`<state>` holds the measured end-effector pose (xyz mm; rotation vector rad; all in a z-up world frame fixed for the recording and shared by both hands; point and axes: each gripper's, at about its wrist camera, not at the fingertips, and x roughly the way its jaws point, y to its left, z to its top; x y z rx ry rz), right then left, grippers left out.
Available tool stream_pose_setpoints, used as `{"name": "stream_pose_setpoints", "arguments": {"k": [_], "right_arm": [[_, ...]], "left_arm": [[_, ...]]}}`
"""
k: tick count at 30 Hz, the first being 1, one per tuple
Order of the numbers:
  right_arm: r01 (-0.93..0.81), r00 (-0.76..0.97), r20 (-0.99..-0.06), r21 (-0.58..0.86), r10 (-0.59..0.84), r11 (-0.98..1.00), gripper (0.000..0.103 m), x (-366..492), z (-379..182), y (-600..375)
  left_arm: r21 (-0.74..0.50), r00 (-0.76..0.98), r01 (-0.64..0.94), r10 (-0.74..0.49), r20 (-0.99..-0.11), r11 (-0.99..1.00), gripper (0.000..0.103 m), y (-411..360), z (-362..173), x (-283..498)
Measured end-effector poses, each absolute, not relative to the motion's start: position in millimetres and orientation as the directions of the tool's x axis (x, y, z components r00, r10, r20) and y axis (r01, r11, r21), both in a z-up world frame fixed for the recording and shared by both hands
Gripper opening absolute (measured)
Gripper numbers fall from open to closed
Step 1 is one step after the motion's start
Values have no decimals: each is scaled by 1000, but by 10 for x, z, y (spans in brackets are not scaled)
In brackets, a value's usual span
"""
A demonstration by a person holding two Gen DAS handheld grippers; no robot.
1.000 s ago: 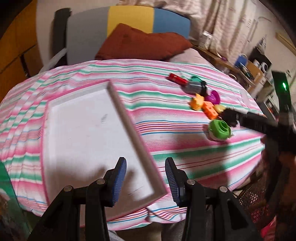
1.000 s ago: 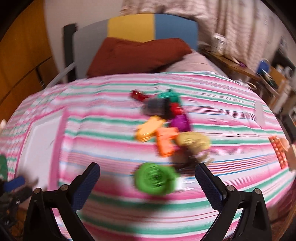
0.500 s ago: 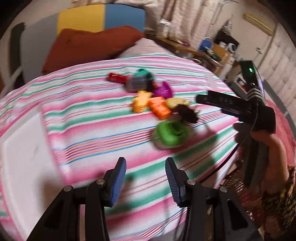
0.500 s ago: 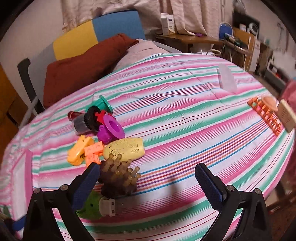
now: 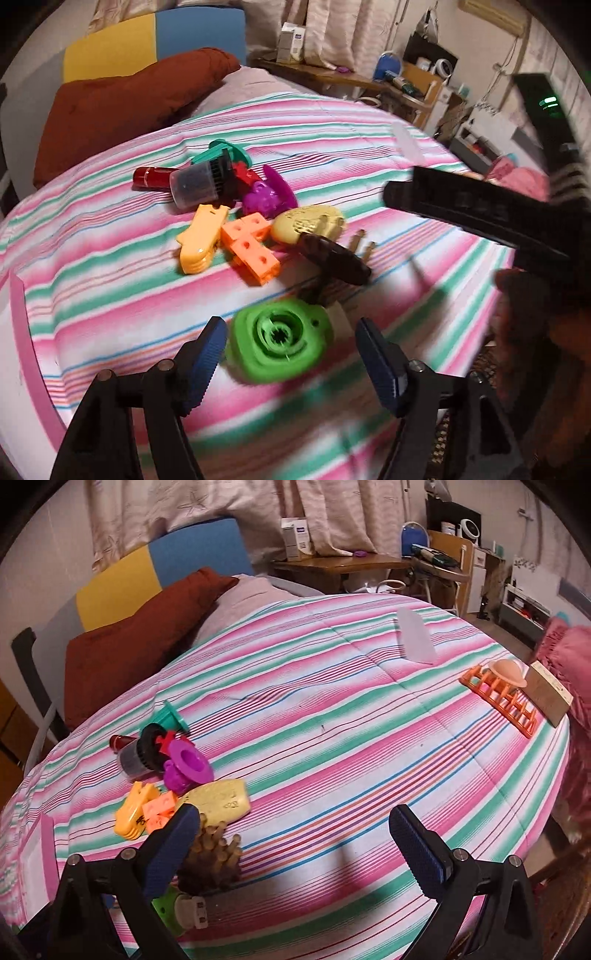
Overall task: Organize rigid objects
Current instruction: 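Grasp green plug toy with left tool while right tool grasps brown brush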
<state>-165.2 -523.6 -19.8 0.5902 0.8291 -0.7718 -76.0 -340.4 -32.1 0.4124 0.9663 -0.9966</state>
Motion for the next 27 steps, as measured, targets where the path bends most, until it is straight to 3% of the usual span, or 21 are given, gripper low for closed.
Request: {"name": "stream_pose_setpoints", "arguments": {"k": [3, 6, 14, 19, 27], "right_arm": [[787, 450, -817, 170, -362, 593, 103, -1649, -190, -5223], [780, 451, -815, 163, -363, 605, 103, -1624, -186, -5198], [729, 473, -830, 179, -297, 661, 103, -1512, -240, -5089], [675, 500, -841, 227, -208, 702, 103, -1415, -316, -5003], [618, 445, -885, 192, -138, 762, 103, -1147, -529, -4860]], "left_arm": [[-100, 206, 844, -492, -846, 526, 75, -3447, -445, -687], [-186, 162, 825, -540, -826, 533, 71, -3306, -472, -599], [-174, 232, 778, -534, -813, 603, 70, -2862, -447, -453], [-299, 204, 702, -585, -785, 646, 67, -2569, -423, -283], [-211, 261, 731, -552, -792, 648, 68, -2593, -381, -423]]}}
